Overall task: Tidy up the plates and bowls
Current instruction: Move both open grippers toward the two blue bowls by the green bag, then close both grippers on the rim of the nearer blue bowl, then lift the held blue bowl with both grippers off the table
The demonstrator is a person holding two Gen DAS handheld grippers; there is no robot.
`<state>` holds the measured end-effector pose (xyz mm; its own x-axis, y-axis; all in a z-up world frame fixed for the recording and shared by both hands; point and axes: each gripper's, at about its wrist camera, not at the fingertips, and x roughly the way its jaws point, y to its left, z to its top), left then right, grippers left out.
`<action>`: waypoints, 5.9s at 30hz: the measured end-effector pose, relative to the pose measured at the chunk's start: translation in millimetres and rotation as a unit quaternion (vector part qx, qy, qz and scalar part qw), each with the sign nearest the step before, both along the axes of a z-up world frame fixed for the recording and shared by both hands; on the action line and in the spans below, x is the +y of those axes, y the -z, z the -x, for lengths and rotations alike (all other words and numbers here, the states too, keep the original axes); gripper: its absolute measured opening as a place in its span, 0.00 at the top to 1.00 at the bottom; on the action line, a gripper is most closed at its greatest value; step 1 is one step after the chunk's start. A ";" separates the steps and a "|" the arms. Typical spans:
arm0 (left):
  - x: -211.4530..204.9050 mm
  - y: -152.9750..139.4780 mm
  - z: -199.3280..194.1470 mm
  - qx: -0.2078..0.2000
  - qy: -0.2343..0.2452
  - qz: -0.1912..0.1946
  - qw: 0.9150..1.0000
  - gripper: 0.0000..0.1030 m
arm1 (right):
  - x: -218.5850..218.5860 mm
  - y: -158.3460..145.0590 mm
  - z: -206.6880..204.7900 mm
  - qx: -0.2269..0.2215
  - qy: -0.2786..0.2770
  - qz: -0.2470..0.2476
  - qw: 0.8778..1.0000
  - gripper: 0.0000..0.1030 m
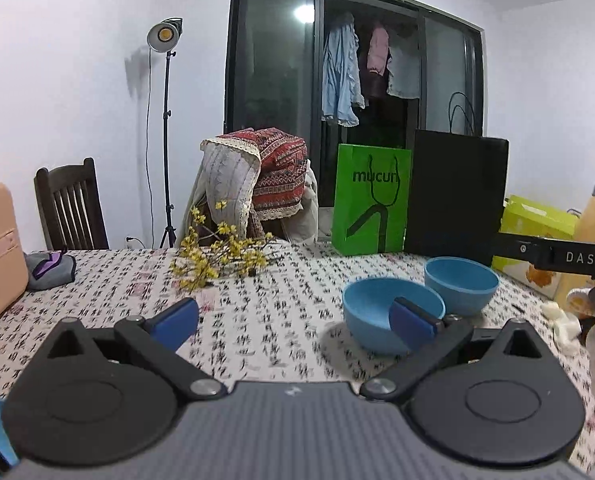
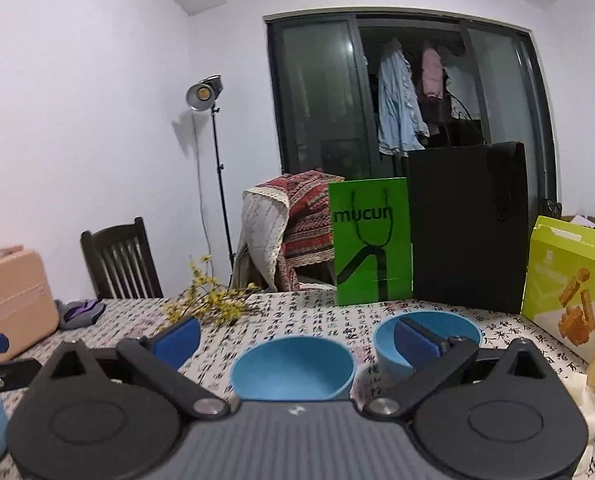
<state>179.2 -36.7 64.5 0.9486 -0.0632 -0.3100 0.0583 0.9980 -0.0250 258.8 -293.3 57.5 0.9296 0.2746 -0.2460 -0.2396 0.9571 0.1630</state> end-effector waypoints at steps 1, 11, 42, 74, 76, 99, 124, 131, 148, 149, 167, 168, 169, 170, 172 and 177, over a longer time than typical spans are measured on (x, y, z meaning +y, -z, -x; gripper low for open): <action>-1.0 -1.8 -5.8 0.001 0.001 0.005 1.000 0.00 | -0.6 -1.9 -4.9 0.001 0.001 -0.002 1.000 0.00; -8.8 1.9 -51.9 0.032 -0.004 0.038 0.999 0.00 | -0.1 -3.8 -65.0 0.003 0.000 -0.043 0.999 0.00; -32.1 25.5 -140.1 0.100 -0.004 0.074 0.992 0.00 | -14.6 59.2 -119.3 0.046 0.037 -0.036 0.998 0.01; -44.8 32.4 -167.2 0.129 -0.007 0.062 0.990 0.00 | -1.3 70.0 -126.8 0.071 0.048 -0.004 0.996 0.19; -47.1 35.1 -174.2 0.139 -0.015 0.062 0.988 0.00 | -0.6 71.8 -128.2 0.077 0.049 -0.003 0.996 0.24; -76.7 83.5 -225.8 0.218 -0.035 0.029 0.975 0.55 | 10.5 106.1 -159.9 0.182 0.048 0.013 0.982 0.74; -84.3 78.1 -214.9 0.206 -0.016 0.040 0.978 0.81 | 8.9 100.1 -155.9 0.184 0.039 -0.012 0.982 0.86; -78.7 64.3 -205.7 0.190 -0.021 0.041 0.981 0.81 | 15.4 90.6 -149.3 0.173 0.031 -0.009 0.984 0.86; -64.1 47.7 -180.8 0.177 -0.033 0.046 0.982 0.81 | 31.4 70.7 -125.1 0.157 0.026 -0.006 0.987 0.86; -62.4 46.7 -178.4 0.176 -0.033 0.047 0.983 0.81 | 33.1 69.3 -124.2 0.157 0.025 -0.006 0.987 0.86; -28.2 31.1 -141.1 0.161 -0.048 0.055 0.984 0.81 | 68.7 50.7 -99.0 0.143 0.004 0.007 0.990 0.86; -26.7 31.0 -139.3 0.160 -0.048 0.055 0.984 0.81 | 70.3 50.2 -97.4 0.143 0.004 0.008 0.990 0.86; -25.1 30.7 -137.7 0.160 -0.049 0.055 0.984 0.81 | 71.8 49.6 -96.3 0.143 0.003 0.008 0.990 0.86; -23.5 30.4 -136.5 0.159 -0.049 0.056 0.984 0.81 | 73.1 48.8 -94.8 0.143 0.002 0.008 0.990 0.86; -20.7 29.9 -133.5 0.159 -0.051 0.058 0.984 0.81 | 75.7 47.3 -92.1 0.142 0.001 0.009 0.990 0.86; -12.5 27.7 -125.7 0.157 -0.056 0.063 0.984 0.81 | 82.8 44.4 -84.8 0.138 -0.004 0.013 0.990 0.86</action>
